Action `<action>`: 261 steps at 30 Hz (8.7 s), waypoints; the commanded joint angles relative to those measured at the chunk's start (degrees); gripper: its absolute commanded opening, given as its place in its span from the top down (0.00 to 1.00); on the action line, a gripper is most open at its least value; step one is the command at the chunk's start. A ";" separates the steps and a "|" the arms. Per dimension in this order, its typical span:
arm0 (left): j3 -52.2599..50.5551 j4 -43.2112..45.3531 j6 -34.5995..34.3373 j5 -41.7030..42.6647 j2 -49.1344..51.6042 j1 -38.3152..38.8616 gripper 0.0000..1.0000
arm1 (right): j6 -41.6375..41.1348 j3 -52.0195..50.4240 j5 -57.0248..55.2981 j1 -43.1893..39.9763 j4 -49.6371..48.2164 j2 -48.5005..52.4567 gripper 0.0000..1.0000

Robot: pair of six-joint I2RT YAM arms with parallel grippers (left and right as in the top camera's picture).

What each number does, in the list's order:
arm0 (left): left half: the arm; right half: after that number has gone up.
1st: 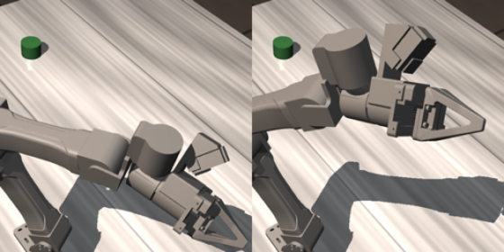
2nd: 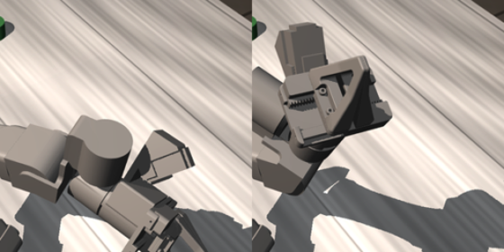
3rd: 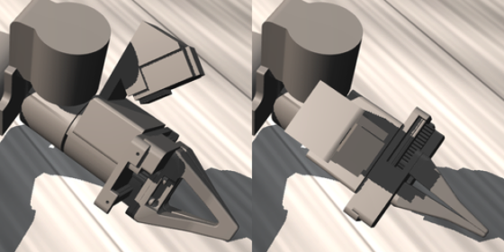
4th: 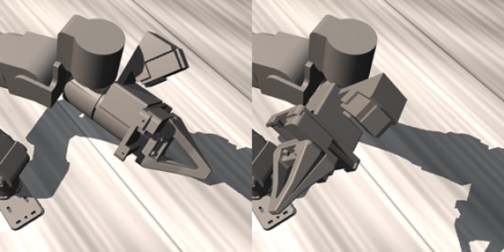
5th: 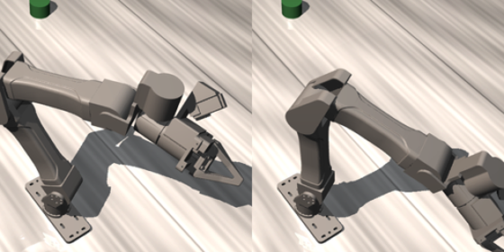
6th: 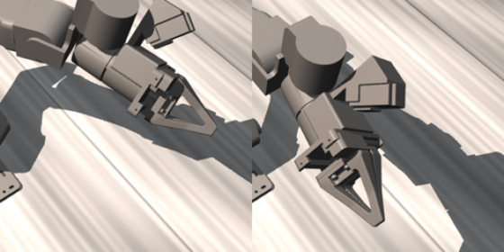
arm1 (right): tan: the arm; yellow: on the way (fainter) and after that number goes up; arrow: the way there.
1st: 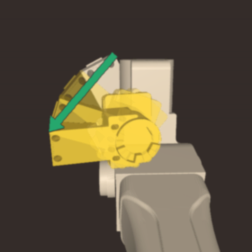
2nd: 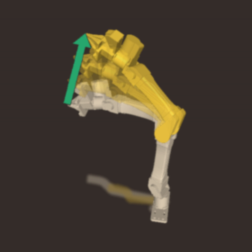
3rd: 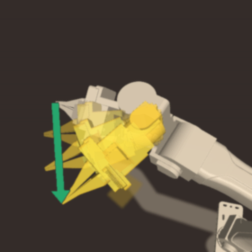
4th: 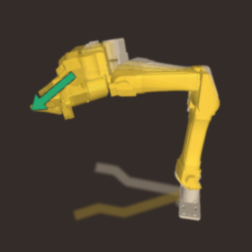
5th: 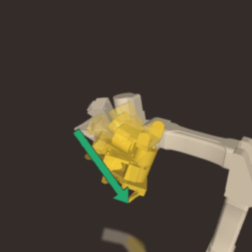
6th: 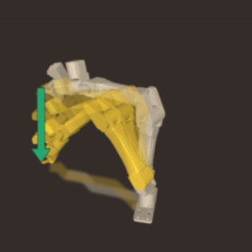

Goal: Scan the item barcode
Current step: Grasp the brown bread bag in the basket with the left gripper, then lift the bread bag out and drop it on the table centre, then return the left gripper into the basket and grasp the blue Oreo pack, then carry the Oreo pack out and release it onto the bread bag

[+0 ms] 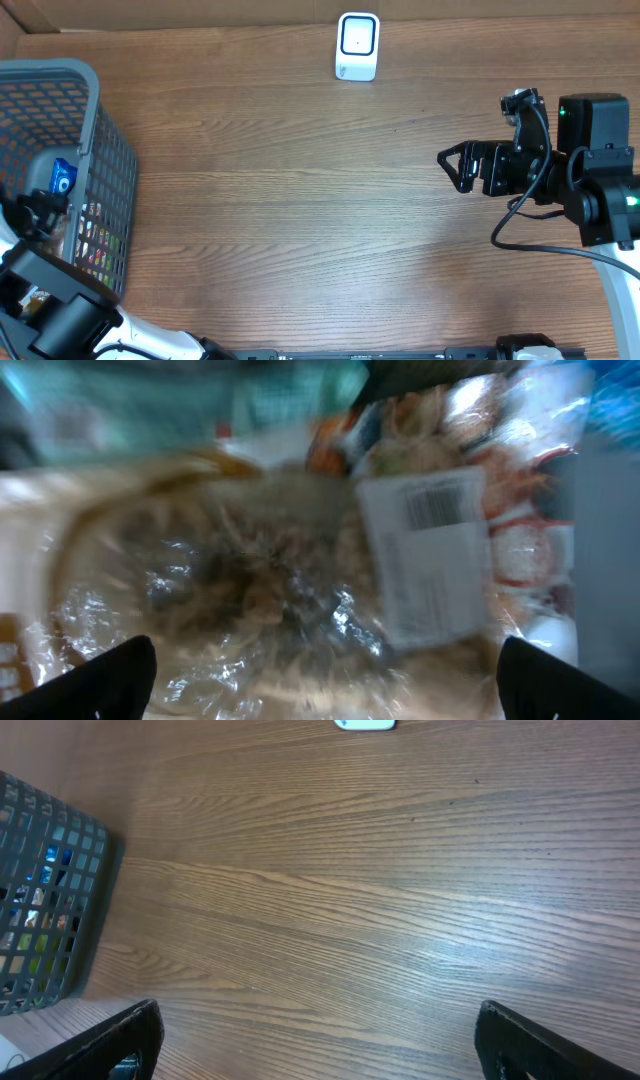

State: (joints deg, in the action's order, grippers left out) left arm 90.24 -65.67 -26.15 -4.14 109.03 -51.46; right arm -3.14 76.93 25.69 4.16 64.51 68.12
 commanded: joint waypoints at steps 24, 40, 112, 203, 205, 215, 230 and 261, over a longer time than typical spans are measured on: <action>0.42 -0.13 -1.46 -0.72 0.24 3.63 0.96 | 0.37 0.37 0.57 0.28 0.61 0.07 0.00; 44.72 -26.08 12.74 11.43 -0.57 9.86 0.96 | 0.37 0.37 0.57 0.28 1.20 0.07 0.00; 44.02 -31.12 1.33 1.44 -9.18 30.36 0.03 | 0.22 0.33 0.52 0.28 0.09 1.03 0.00; -12.24 41.94 18.67 9.22 -0.96 10.25 0.96 | -0.04 0.33 1.42 0.33 3.10 8.41 0.00; -8.37 37.73 16.61 13.86 -2.97 10.25 0.96 | -0.04 0.33 1.42 0.33 3.10 8.41 0.00; 10.40 18.80 12.87 19.19 -12.39 10.36 0.96 | -0.02 0.33 1.42 0.33 2.47 8.41 0.00; 17.55 6.97 13.75 26.25 -32.11 19.76 0.96 | -0.04 0.33 1.42 0.33 1.44 8.41 0.00; 4.61 -7.54 15.67 -6.78 7.45 78.86 0.96 | -0.02 0.33 1.42 0.33 0.31 8.41 0.00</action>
State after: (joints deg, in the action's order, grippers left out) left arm 94.94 -73.01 -11.44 -7.86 112.97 26.44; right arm -3.03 76.90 26.76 4.16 65.14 76.69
